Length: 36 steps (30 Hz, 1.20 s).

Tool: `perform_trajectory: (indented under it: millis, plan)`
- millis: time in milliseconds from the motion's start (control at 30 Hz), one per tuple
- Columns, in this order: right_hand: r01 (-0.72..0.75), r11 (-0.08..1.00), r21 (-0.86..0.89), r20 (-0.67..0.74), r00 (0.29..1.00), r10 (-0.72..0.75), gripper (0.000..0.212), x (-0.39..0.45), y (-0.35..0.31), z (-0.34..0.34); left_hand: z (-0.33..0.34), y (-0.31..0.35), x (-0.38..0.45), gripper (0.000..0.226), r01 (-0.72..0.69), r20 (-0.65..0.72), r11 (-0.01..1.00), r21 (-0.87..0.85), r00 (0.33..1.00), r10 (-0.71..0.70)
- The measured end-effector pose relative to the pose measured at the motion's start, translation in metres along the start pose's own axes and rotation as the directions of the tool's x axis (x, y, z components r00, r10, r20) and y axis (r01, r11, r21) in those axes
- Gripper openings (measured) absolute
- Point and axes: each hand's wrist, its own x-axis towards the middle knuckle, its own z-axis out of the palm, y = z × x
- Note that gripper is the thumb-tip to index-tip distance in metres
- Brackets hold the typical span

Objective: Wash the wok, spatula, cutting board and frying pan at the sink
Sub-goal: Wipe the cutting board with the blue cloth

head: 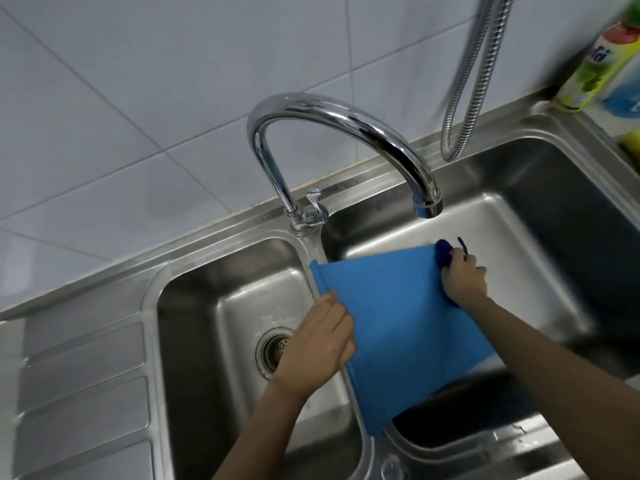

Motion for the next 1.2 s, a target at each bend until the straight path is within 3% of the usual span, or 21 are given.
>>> perform_trajectory:
  millis: [133, 267, 400, 467, 567, 733, 900, 1033, 1100, 1200]
  plan:
    - [-0.030, 0.995, 0.099, 0.005, 1.000, 0.030, 0.044, -0.051, 0.016, -0.003, 0.000, 0.001, -0.001, 0.013, 0.009, -0.030, 1.000, -0.014, 1.000, -0.010]
    - [0.258, 0.942, 0.214, -0.020, 0.966, -0.260, 0.046, -0.131, -0.008, -0.012, -0.001, 0.003, -0.001, 0.016, 0.021, -0.019, 1.000, 0.019, 1.000, -0.021]
    - [0.568, 0.784, 0.252, -0.061, 0.818, -0.572, 0.050, -0.198, -0.026, -0.014, -0.005, 0.007, 0.001, 0.018, 0.015, 0.001, 1.000, 0.019, 1.000, -0.015]
    - [0.627, 0.747, 0.223, -0.080, 0.775, -0.627, 0.050, -0.208, -0.025, -0.011, -0.006, 0.009, 0.002, 0.019, 0.003, -0.003, 1.000, 0.016, 1.000, -0.003]
    - [0.641, 0.746, 0.183, -0.105, 0.767, -0.633, 0.048, -0.196, -0.016, -0.008, -0.003, 0.010, 0.006, 0.022, -0.024, 0.001, 0.999, 0.025, 1.000, 0.024]
    - [0.518, 0.836, 0.178, -0.136, 0.855, -0.501, 0.045, -0.148, 0.011, -0.004, 0.003, 0.009, 0.014, 0.023, -0.056, 0.007, 0.997, 0.043, 0.998, 0.056]
    - [0.104, 0.993, 0.063, 0.014, 0.994, -0.105, 0.043, -0.070, 0.063, -0.006, 0.000, 0.006, 0.012, 0.022, -0.072, 0.050, 0.995, 0.068, 0.996, 0.068]
    - [-0.143, 0.989, 0.036, 0.183, 0.974, 0.135, 0.046, -0.035, 0.109, -0.021, -0.007, 0.010, 0.014, 0.021, -0.073, 0.079, 0.993, 0.088, 0.995, 0.066]
    - [-0.147, 0.989, 0.015, 0.208, 0.968, 0.141, 0.048, -0.046, 0.106, -0.022, -0.013, 0.013, 0.013, 0.019, -0.076, 0.092, 0.992, 0.098, 0.994, 0.067]
    - [0.007, 0.996, 0.083, 0.209, 0.978, -0.024, 0.048, -0.094, 0.070, -0.026, -0.021, 0.013, 0.007, 0.018, -0.060, 0.089, 0.993, 0.101, 0.995, 0.051]
